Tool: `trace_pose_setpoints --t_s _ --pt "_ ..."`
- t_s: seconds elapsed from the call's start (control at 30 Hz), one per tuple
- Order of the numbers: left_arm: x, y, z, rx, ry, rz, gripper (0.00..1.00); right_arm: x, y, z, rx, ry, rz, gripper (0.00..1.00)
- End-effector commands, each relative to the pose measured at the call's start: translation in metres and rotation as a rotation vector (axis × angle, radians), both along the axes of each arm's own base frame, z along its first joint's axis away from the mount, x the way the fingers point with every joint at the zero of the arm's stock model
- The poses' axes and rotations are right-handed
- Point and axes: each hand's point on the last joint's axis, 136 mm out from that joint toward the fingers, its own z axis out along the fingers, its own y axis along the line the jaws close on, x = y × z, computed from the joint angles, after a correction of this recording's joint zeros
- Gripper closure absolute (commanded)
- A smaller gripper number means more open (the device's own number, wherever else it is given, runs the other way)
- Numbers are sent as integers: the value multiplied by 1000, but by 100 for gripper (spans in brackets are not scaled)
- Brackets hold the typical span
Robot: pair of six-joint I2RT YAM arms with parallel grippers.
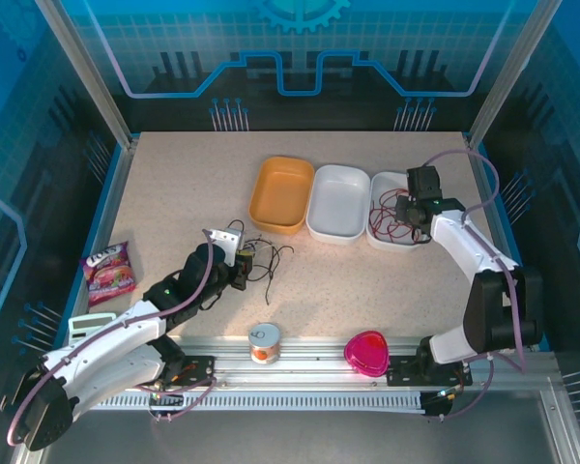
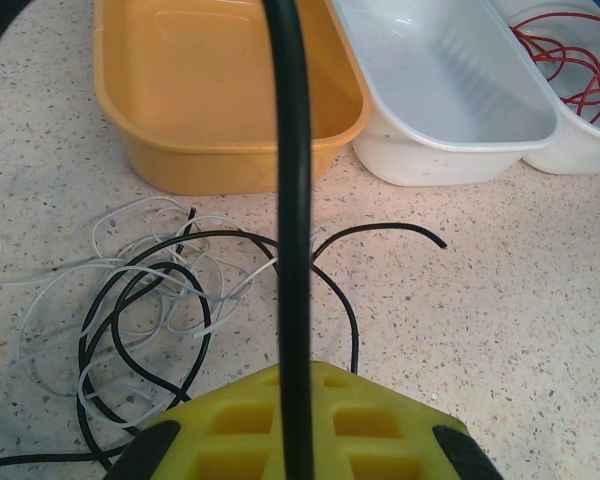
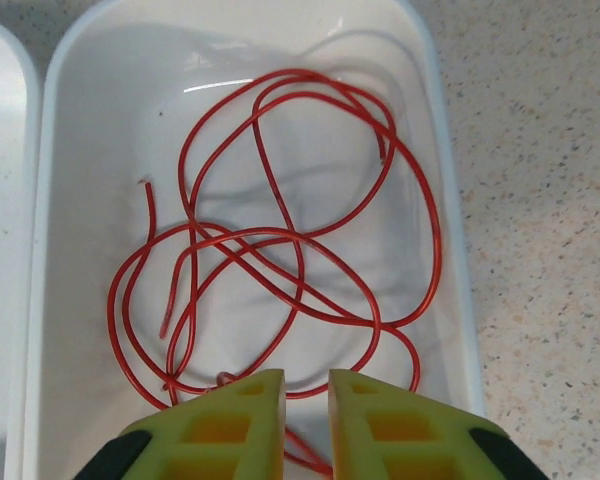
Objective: Untangle the cables
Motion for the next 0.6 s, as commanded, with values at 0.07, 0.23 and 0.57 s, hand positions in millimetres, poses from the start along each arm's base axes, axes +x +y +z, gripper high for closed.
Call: trace_pose_setpoints --t_s 0.07,0.23,0.57 --pt "5 7 2 15 2 42 100 4 3 0 49 2 5 59" --pt "7 12 0 4 20 73 100 -2 11 11 72 -11 35 42" --pt "13 19 -6 -32 56 126 97 -23 47 44 64 -79 165 15"
